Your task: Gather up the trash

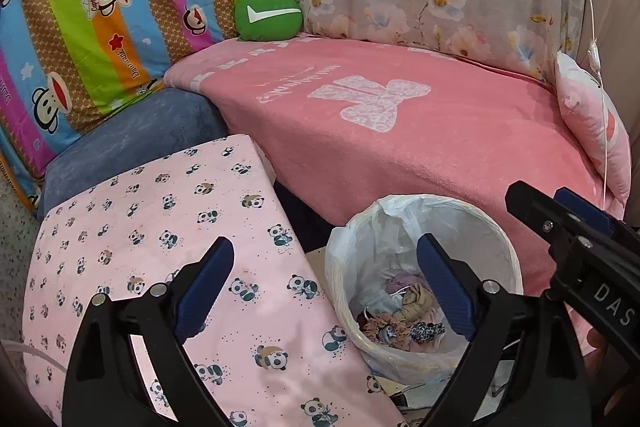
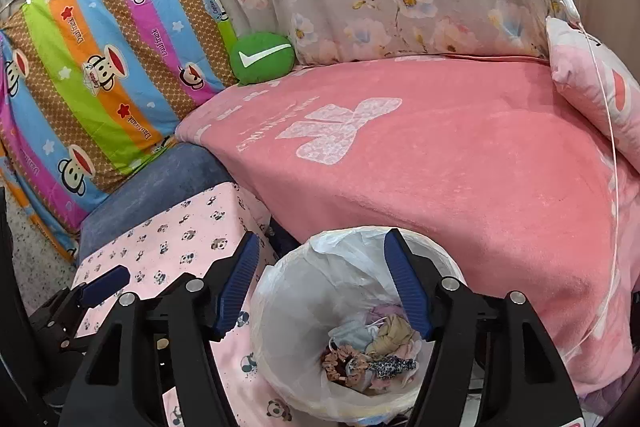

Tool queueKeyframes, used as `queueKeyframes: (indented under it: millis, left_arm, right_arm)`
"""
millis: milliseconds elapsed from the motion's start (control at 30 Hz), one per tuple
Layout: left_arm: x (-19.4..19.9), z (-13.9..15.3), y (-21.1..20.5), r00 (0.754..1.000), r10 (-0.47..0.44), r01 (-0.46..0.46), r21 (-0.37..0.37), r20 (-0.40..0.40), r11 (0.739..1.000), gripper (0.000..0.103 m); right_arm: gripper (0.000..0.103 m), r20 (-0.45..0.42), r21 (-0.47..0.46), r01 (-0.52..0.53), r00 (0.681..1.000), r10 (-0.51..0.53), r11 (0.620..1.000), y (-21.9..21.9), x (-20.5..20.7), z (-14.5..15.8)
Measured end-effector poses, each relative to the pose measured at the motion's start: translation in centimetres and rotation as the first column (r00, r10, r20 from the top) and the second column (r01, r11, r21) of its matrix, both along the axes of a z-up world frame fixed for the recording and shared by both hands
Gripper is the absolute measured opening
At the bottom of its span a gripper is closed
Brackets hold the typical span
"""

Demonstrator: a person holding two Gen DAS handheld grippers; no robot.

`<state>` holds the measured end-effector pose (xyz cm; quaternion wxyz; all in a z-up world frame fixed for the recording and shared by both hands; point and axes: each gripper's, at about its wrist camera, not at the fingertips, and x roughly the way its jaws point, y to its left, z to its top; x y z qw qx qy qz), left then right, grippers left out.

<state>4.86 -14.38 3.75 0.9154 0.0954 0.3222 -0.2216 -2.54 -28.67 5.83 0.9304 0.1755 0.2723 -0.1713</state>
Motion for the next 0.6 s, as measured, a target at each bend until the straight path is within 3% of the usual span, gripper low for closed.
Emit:
queueKeyframes:
  millis: [600]
  left_arm:
    - [-1.1, -1.2, 4.0, 0.995, 0.083, -0.083, 0.006, -0.05, 0.997, 0.093]
  right_arm:
    - [0.085, -0.09, -0.101, 0.018, 0.996, -0.027, 0.995, 3.1, -2.6, -0.6]
